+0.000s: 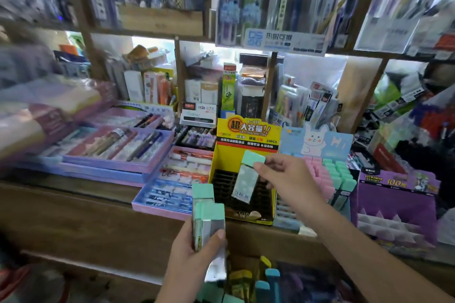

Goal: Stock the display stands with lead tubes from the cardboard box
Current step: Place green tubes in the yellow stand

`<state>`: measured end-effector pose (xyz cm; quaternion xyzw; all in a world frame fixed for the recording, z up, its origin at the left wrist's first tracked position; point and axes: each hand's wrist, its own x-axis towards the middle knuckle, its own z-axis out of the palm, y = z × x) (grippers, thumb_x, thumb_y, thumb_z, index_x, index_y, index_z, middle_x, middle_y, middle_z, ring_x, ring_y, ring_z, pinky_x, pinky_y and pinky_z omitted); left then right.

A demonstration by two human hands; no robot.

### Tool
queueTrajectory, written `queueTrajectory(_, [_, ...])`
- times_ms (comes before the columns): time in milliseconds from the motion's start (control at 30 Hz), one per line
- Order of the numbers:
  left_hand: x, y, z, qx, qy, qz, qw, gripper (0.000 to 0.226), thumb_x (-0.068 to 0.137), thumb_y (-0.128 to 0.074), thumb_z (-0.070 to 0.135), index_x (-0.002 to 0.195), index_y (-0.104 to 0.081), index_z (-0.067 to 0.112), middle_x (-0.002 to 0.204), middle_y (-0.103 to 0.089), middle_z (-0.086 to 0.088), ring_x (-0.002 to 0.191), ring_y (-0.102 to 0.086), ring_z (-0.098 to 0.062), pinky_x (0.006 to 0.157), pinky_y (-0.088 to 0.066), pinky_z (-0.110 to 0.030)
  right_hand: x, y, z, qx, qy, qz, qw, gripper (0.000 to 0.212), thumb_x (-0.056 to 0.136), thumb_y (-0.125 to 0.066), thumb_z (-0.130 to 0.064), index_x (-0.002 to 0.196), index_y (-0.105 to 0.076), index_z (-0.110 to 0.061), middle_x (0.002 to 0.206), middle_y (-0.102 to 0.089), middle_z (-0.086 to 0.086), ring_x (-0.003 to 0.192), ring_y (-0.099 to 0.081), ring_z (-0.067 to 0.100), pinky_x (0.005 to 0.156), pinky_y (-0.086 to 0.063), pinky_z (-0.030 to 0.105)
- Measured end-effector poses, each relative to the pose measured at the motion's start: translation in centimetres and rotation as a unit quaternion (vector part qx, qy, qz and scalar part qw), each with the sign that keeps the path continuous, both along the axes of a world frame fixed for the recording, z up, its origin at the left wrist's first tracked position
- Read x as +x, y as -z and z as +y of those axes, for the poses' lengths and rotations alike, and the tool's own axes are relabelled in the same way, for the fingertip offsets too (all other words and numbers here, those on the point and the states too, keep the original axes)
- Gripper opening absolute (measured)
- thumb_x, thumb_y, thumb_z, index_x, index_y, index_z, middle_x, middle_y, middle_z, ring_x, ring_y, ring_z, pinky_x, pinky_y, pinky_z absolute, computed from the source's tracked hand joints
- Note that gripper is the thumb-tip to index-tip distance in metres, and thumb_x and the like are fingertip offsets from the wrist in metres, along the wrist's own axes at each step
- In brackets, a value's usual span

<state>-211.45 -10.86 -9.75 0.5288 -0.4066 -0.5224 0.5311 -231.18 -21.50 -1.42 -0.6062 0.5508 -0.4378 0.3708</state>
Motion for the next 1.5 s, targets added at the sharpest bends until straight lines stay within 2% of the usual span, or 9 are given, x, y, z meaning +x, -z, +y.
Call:
queueTrajectory(167, [0.3,0.6,-0.3,0.008,-0.035,0.036,0.999,0.037,0.086,-0.077,0.021,0.121,-0.066,0.030,0.096,-0.078,-0.004,0.089,-0.075,-0.023,0.075,-0.058,-0.033,1.2,0.4,-4.5,-0.041,0.020,0.033,0.998,0.013,0.095,-0.072,-0.014,0.099,-0.075,-0.003,0.085,-0.077,0.009,0.064,-0.071,0.007,0.063,-0.059,0.020])
queueTrajectory(367, [0.4,0.4,-0.4,0.001,-0.059,0.069,0.996,0.029,0.090,-0.072,0.027,0.118,-0.067,0.024,0.095,-0.077,-0.010,0.087,-0.075,-0.026,0.070,-0.058,-0.031,2.8,0.6,-6.8,-0.082,0.005,0.088,0.993,0.015,0.094,-0.073,-0.018,0.080,-0.072,-0.024,0.074,-0.075,0.001,0.067,-0.073,0.013,0.072,-0.059,0.035])
queueTrajectory(467, [0.5,0.2,-0.3,0.007,-0.061,0.095,0.994,0.030,0.090,-0.069,0.029,0.119,-0.067,0.023,0.094,-0.076,-0.013,0.081,-0.075,-0.025,0.063,-0.057,-0.025,3.6,0.5,-7.1,-0.093,-0.012,0.105,0.990,0.010,0.096,-0.071,-0.017,0.097,-0.075,-0.008,0.080,-0.075,0.013,0.078,-0.073,0.031,0.078,-0.058,0.044])
queueTrajectory(567, [0.6,0.1,-0.4,0.021,-0.062,0.110,0.992,0.026,0.091,-0.067,0.030,0.117,-0.066,0.027,0.090,-0.077,-0.012,0.077,-0.075,-0.024,0.061,-0.057,-0.027,4.1,0.8,-7.4,-0.096,-0.036,0.132,0.986,0.016,0.097,-0.069,-0.015,0.089,-0.072,-0.001,0.080,-0.072,0.019,0.080,-0.070,0.038,0.077,-0.057,0.046])
queueTrajectory(700, [0.7,0.4,-0.7,0.021,-0.066,0.114,0.991,0.023,0.094,-0.065,0.030,0.117,-0.065,0.028,0.087,-0.077,-0.014,0.076,-0.076,-0.027,0.060,-0.057,-0.028,4.4,1.5,-7.7,-0.082,-0.060,0.156,0.983,0.014,0.097,-0.068,-0.014,0.086,-0.074,-0.010,0.078,-0.072,0.014,0.079,-0.070,0.033,0.081,-0.058,0.049])
queueTrajectory(967, [0.9,1.2,-1.2,0.027,-0.069,0.118,0.990,0.025,0.096,-0.061,0.032,0.120,-0.064,0.028,0.091,-0.077,-0.015,0.080,-0.076,-0.030,0.061,-0.058,-0.030,5.3,2.4,-8.3,-0.074,-0.019,0.129,0.989,0.012,0.095,-0.071,-0.011,0.106,-0.074,-0.006,0.082,-0.073,-0.003,0.078,-0.074,0.017,0.083,-0.063,0.046])
queueTrajectory(1167, [1.1,1.8,-1.3,0.011,-0.060,0.111,0.992,0.029,0.097,-0.060,0.033,0.124,-0.062,0.022,0.092,-0.076,-0.018,0.081,-0.074,-0.031,0.066,-0.058,-0.034,5.7,3.4,-8.3,-0.095,0.006,0.163,0.982,0.008,0.096,-0.069,-0.011,0.095,-0.075,-0.005,0.083,-0.074,0.004,0.075,-0.074,0.015,0.078,-0.064,0.044])
queueTrajectory(1367, [1.1,2.0,-1.3,0.004,-0.066,0.124,0.990,0.032,0.095,-0.062,0.032,0.124,-0.062,0.019,0.093,-0.076,-0.018,0.079,-0.075,-0.029,0.064,-0.058,-0.031,5.6,3.4,-8.0,-0.089,0.008,0.184,0.979,0.024,0.097,-0.068,-0.015,0.077,-0.072,-0.003,0.073,-0.074,0.009,0.068,-0.073,0.020,0.078,-0.062,0.048])
queueTrajectory(1500, [1.0,2.2,-1.4,-0.005,-0.061,0.112,0.992,0.038,0.088,-0.068,0.039,0.123,-0.062,0.027,0.095,-0.077,-0.008,0.084,-0.076,-0.025,0.065,-0.059,-0.030,5.3,3.5,-5.9,-0.078,0.027,0.172,0.982,0.021,0.094,-0.073,-0.022,0.075,-0.070,-0.014,0.071,-0.072,0.003,0.067,-0.070,0.018,0.071,-0.061,0.041])
